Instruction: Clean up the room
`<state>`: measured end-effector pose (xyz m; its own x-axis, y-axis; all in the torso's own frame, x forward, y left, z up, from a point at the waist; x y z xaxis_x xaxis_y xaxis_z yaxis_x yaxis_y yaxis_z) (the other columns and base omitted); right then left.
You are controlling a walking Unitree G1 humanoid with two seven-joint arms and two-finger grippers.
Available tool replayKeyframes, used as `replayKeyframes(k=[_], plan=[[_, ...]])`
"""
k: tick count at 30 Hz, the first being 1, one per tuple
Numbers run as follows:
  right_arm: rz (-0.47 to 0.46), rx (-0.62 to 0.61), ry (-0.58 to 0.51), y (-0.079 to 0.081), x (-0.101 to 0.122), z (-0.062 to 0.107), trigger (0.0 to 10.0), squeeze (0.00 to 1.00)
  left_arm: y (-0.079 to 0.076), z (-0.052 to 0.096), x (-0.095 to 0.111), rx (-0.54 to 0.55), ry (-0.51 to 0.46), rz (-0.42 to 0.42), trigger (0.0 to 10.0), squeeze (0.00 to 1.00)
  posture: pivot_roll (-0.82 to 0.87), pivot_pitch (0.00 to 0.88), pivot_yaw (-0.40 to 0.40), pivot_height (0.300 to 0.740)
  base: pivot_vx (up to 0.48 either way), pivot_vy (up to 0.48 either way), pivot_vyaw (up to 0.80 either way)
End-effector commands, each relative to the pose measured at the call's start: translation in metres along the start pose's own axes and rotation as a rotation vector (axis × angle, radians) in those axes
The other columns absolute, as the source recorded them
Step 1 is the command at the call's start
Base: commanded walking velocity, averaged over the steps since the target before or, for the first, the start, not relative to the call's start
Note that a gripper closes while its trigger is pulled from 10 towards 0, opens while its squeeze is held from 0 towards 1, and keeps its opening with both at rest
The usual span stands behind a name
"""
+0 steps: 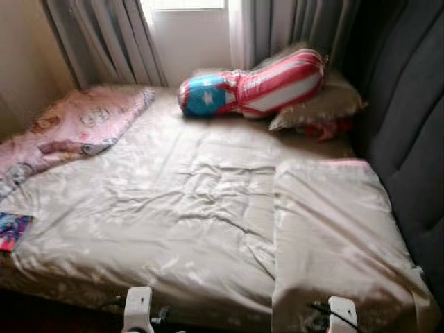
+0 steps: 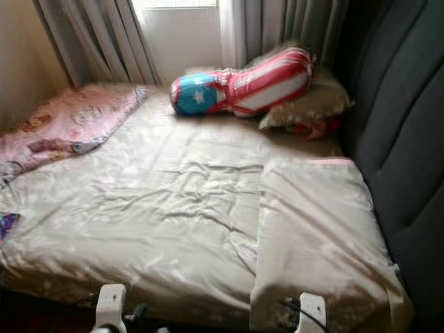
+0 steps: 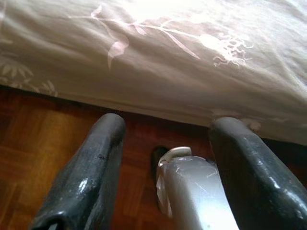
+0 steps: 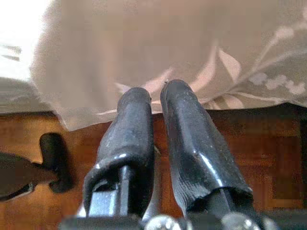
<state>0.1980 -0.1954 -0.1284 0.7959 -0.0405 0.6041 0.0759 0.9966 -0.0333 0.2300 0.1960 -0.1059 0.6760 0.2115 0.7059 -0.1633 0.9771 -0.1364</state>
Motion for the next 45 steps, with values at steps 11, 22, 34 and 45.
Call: replayKeyframes(k=[11, 22, 34, 45], plan=[[0.008, 0.010, 0.011, 0.009, 0.003, -0.002, 10.0, 0.00, 0.008, -0.001, -0.008, 0.033, 0.081, -0.047, 10.0, 0.00, -0.07, 0.000, -0.016, 0.740, 0.000, 0.000, 0.00], [0.028, 0.033, 0.016, 0.015, 0.004, -0.003, 10.0, 0.00, 0.004, -0.005, 0.000, 0.035, 0.079, -0.061, 10.0, 0.00, -0.06, 0.000, -0.018, 0.740, 0.000, 0.000, 0.00], [0.031, 0.006, 0.059, -0.009, -0.008, 0.001, 10.0, 0.00, 0.014, -0.002, -0.005, 0.075, 0.101, -0.103, 10.0, 0.00, -0.06, 0.000, -0.021, 0.740, 0.000, 0.000, 0.00], [0.031, -0.005, 0.089, -0.016, -0.017, 0.003, 10.0, 0.00, 0.011, -0.001, -0.013, 0.063, 0.128, -0.148, 10.0, 0.00, -0.06, 0.000, -0.021, 0.740, 0.000, 0.000, 0.00]])
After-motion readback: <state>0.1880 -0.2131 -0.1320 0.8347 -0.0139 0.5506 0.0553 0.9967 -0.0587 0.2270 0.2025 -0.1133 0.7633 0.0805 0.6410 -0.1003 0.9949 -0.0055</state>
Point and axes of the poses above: a point about 5 cm out from each wrist's last joint towards the gripper, its own z axis pointing back from the gripper into the wrist, its own x axis along the axis of the wrist's last joint, y = z × x, the point moved 5 cm from there along -z, pointing out of the wrist towards the gripper, and after that the axes turned 9 degrees about z, right-handed, at the moved point
